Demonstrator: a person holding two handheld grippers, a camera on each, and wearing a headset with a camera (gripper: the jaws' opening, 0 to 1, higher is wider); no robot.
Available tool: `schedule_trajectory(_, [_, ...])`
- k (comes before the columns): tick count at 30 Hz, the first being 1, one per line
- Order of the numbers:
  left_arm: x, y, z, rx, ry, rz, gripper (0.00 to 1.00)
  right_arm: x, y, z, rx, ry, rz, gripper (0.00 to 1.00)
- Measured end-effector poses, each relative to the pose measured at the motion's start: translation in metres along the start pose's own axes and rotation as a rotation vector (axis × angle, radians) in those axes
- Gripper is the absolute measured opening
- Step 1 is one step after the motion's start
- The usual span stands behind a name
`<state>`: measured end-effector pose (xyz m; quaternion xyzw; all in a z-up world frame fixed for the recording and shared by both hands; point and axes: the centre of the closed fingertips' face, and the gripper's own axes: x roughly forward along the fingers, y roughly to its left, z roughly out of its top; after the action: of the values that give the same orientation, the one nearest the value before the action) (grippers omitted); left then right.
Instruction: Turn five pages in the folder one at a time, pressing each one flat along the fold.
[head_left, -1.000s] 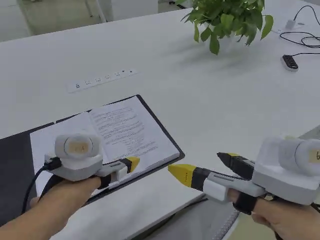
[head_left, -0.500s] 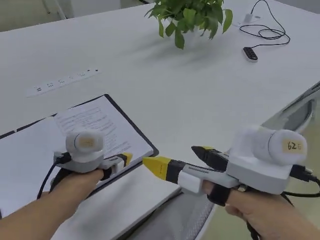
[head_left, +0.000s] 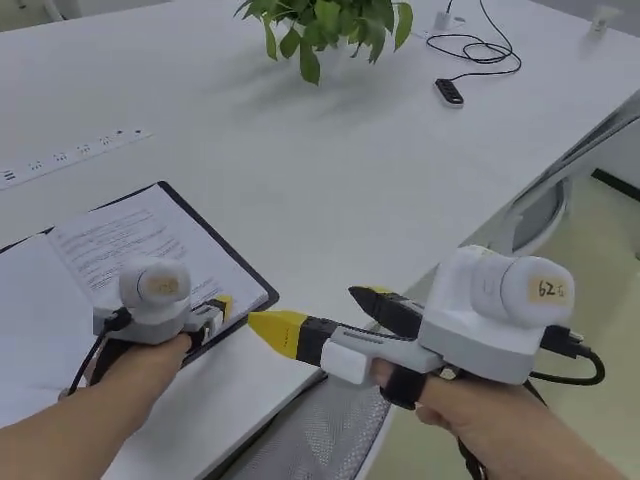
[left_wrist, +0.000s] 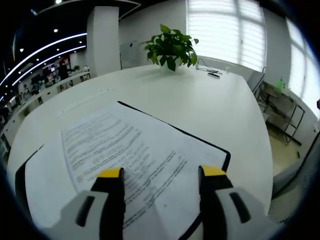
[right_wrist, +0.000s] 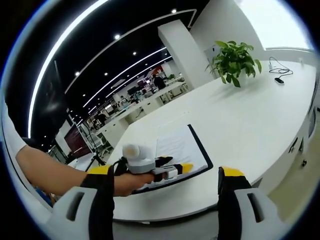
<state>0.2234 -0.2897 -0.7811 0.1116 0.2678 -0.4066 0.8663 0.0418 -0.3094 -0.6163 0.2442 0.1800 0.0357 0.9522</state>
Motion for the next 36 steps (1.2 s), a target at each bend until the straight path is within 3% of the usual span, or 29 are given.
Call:
schedule_trajectory(4, [-0.002, 0.0, -0.001, 0.022, -0.046, -0.012, 0.59, -0.001, 0.0, -0.001, 0.0, 0.002, -0.006, 0.85])
schedule_trajectory(11, [-0.002, 0.003, -0.002, 0.004, -0.1, -0.024, 0.56, -0.001, 0.001, -0.002, 0.001, 0.003, -0.01, 0.84])
schedule_trajectory(19, [-0.006, 0.008, 0.0, -0.015, -0.127, -0.02, 0.44, 0.002, 0.0, -0.01, -0.004, 0.034, -0.012, 0.83])
schedule_trajectory(29, [-0.004, 0.022, 0.003, -0.066, -0.149, 0.023, 0.3, 0.016, 0.002, -0.007, -0.029, 0.064, 0.0, 0.81])
schedule_trajectory(36, [-0.004, 0.026, 0.003, -0.089, -0.146, 0.047, 0.22, 0.027, 0.002, -0.002, -0.03, 0.074, 0.011, 0.79])
